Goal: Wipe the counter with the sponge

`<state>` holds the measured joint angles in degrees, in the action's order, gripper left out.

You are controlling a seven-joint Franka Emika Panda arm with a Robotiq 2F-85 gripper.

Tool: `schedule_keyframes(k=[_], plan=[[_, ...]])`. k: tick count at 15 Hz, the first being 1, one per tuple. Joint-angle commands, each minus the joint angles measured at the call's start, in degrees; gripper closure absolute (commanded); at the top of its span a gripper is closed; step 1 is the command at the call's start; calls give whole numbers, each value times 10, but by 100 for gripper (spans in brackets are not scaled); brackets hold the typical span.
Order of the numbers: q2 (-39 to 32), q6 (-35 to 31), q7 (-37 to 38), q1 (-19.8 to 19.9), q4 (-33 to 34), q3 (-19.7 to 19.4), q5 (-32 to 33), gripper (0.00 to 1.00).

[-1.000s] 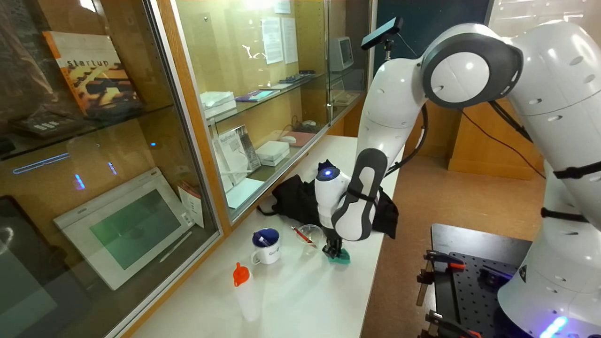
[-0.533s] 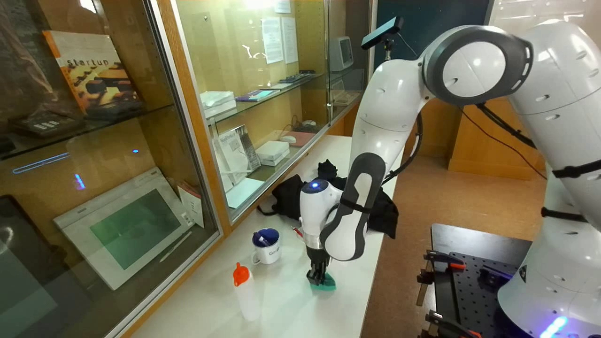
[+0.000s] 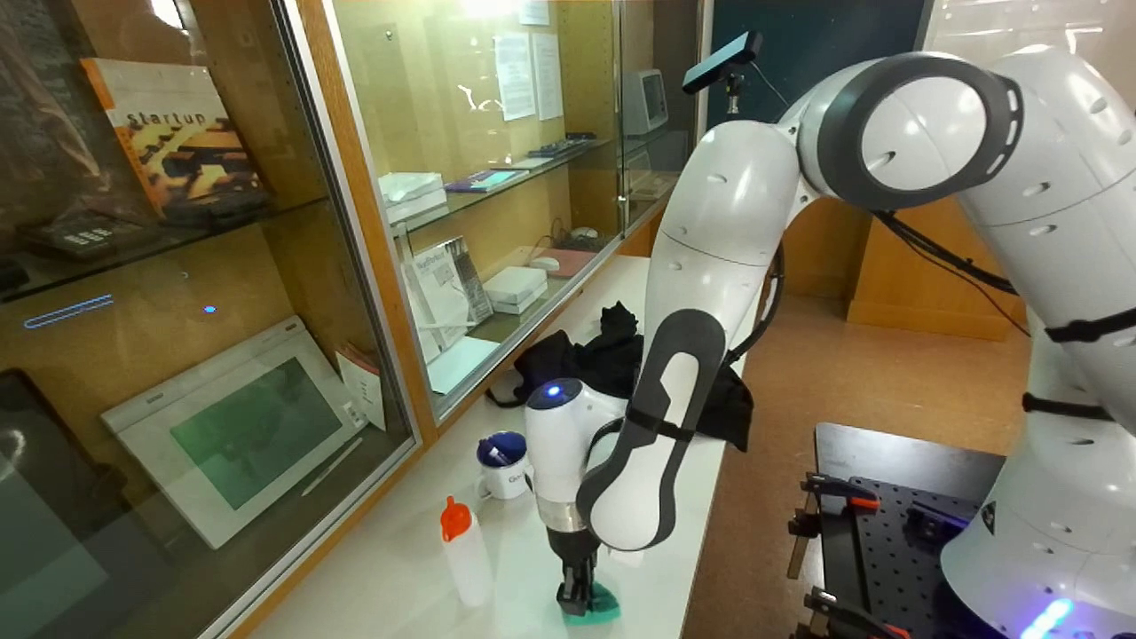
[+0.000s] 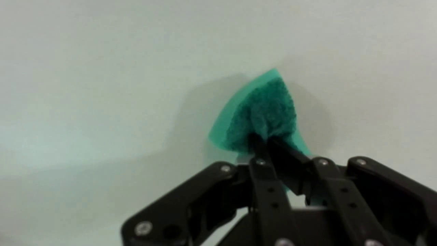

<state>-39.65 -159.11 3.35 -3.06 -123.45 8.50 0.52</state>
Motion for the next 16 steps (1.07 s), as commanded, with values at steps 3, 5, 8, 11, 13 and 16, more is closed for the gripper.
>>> schedule_keyframes(k=[3, 5, 8, 11, 13, 16], plan=[[-13, 49, -19, -31, 29, -12, 4, 98], [-1, 36, -24, -22, 6, -20, 2, 98], [13, 22, -29, 5, -23, -22, -13, 98], [20, 16, -24, 32, -44, -34, -29, 98], [29, 10, -23, 53, -64, -42, -41, 98], [49, -5, -18, 75, -99, -65, -48, 98]])
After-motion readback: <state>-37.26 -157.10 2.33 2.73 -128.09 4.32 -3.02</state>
